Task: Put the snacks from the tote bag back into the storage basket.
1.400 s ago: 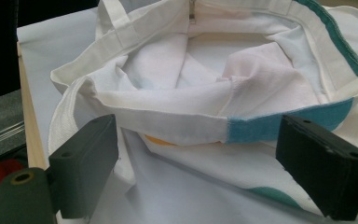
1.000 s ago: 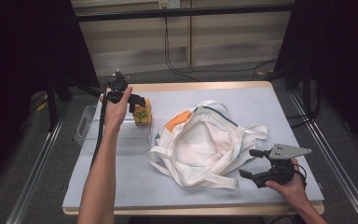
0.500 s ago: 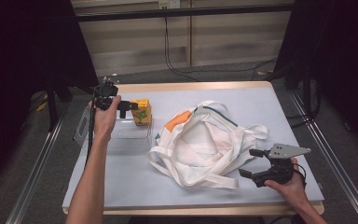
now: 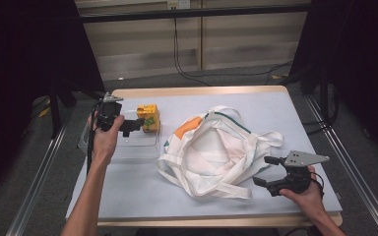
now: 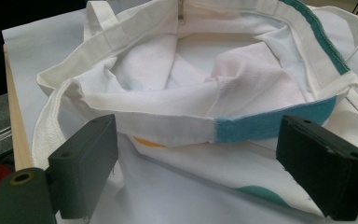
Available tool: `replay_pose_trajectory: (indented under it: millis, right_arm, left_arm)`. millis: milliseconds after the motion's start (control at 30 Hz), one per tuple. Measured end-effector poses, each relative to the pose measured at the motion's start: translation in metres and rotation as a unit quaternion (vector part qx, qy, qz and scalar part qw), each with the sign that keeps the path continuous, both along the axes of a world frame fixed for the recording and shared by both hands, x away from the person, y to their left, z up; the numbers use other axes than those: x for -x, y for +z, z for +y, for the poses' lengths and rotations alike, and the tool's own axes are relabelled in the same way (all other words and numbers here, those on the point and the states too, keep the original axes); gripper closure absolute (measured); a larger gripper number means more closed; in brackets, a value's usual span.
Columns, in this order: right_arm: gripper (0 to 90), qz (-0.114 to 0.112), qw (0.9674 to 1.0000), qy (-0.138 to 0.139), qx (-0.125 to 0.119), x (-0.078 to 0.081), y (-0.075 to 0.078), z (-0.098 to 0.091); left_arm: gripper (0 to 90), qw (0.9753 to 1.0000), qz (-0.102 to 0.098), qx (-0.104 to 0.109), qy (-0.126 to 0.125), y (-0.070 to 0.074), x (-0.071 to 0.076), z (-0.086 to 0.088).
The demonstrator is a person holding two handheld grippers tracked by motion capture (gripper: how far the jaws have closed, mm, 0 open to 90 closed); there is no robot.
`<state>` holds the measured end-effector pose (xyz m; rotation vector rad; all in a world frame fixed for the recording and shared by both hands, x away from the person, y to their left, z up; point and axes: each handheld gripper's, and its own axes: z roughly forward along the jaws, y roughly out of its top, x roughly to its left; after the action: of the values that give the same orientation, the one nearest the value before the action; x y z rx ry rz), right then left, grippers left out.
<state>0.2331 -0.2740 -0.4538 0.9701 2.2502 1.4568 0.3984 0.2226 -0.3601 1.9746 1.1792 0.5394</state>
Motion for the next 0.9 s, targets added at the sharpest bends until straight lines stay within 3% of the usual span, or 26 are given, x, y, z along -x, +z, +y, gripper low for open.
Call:
replay_pose_trajectory:
  millis: [200, 267, 367, 533, 600, 733, 800, 900]
  right_arm:
    - [12.7, 0.0, 1.0, -0.006, -0.002, 0.0, 0.0, -0.002]
    - [12.8, 0.001, 1.0, -0.005, -0.002, 0.0, 0.0, -0.002]
    - [12.7, 0.001, 1.0, -0.006, -0.001, -0.001, 0.0, -0.002]
    - [12.6, -0.001, 1.0, -0.007, -0.002, 0.0, 0.0, -0.002]
    - [12.1, 0.0, 1.0, -0.009, -0.004, 0.001, 0.0, -0.003]
    - [12.0, 0.0, 1.0, -0.009, -0.003, 0.0, 0.0, -0.003]
    - [12.0, -0.002, 1.0, -0.008, -0.001, 0.001, 0.001, -0.003]
    - [12.0, -0.004, 0.9999, -0.013, -0.001, 0.002, 0.001, -0.004]
  left_arm:
    - [4.0, 0.9994, -0.025, 0.019, -0.017, -0.003, 0.024, 0.007]
    - [4.1, 0.9993, -0.029, 0.019, -0.011, -0.006, 0.031, 0.01]
    - [4.1, 0.9984, -0.052, 0.021, -0.002, -0.009, 0.044, 0.013]
    - [3.4, 0.9967, -0.065, 0.034, -0.033, -0.02, 0.066, 0.016]
    - [3.0, 0.9965, -0.067, 0.03, -0.039, -0.023, 0.074, 0.018]
    - [2.8, 0.9958, -0.067, 0.055, -0.031, -0.031, 0.088, 0.019]
    - [2.8, 0.9969, -0.063, 0.038, -0.029, -0.034, 0.095, 0.017]
    - [2.9, 0.9966, -0.067, 0.037, -0.03, -0.04, 0.108, 0.011]
